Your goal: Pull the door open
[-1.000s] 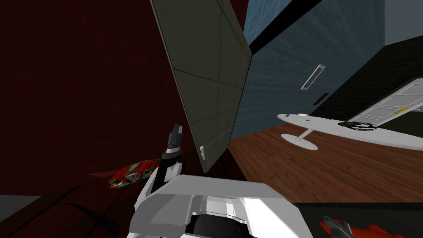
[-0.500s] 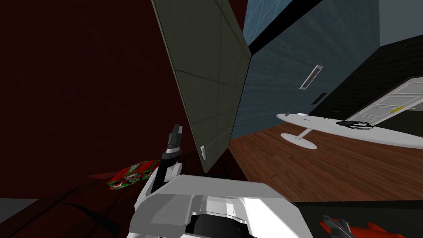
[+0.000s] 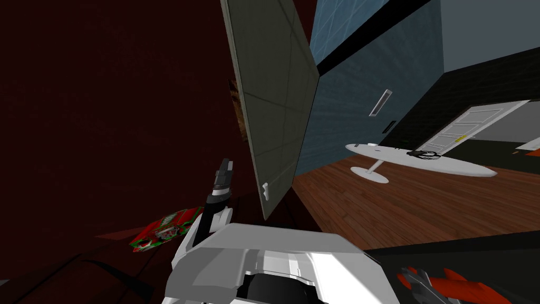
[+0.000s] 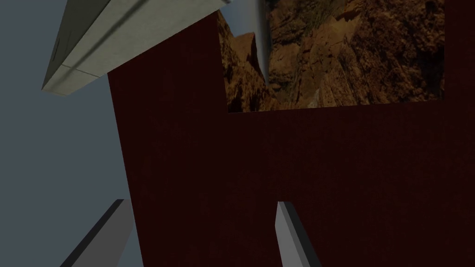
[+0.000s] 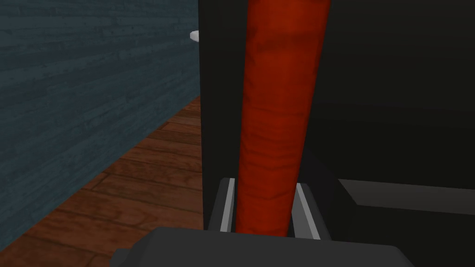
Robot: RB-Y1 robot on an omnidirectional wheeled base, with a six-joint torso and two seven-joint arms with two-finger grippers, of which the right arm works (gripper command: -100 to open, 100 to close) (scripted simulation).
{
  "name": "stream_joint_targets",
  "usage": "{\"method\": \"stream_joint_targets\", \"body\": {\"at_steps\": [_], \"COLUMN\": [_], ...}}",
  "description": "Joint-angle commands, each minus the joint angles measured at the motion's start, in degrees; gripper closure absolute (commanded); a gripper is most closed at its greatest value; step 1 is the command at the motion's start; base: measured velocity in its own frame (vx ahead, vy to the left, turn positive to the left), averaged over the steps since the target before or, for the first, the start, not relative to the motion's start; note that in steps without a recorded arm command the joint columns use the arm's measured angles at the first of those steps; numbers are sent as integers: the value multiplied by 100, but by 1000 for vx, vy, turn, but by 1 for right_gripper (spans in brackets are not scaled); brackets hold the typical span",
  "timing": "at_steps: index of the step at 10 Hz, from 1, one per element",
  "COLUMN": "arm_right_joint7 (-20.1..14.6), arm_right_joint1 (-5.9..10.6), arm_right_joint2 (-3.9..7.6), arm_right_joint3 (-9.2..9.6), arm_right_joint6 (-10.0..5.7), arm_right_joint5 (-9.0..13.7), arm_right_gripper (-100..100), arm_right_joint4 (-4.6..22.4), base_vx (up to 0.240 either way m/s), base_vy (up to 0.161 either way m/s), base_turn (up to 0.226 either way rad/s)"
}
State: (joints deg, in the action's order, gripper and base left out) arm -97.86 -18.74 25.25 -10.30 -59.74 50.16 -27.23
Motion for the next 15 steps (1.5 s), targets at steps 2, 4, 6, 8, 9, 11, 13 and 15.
{"method": "stream_joint_targets", "body": {"at_steps": [2,4,6,8,9,11,13,15], "arm_right_joint7": [-48,-148,-236,-333,-333,-452,-499,-544], "arm_right_joint1": [-2,-18,-75,-137,-137,-213,-217,-256], "arm_right_joint2": [-2,5,25,47,47,75,73,90], "arm_right_joint3": [243,326,458,603,603,781,871,959], "arm_right_joint6": [-106,-202,-290,-387,-387,-506,-561,-632], "arm_right_joint5": [-108,-186,-287,-398,-398,-533,-605,-679], "arm_right_gripper": [100,100,100,100,100,100,100,100], "arm_right_joint4": [-185,-76,-129,-188,-188,-260,-244,-277], "base_vx": [-200,-147,-224,-198,-128,-207,-137,-161], "base_vy": [116,67,95,104,92,101,66,49], "base_turn": [-50,22,65,51,6,48,38,30]}}
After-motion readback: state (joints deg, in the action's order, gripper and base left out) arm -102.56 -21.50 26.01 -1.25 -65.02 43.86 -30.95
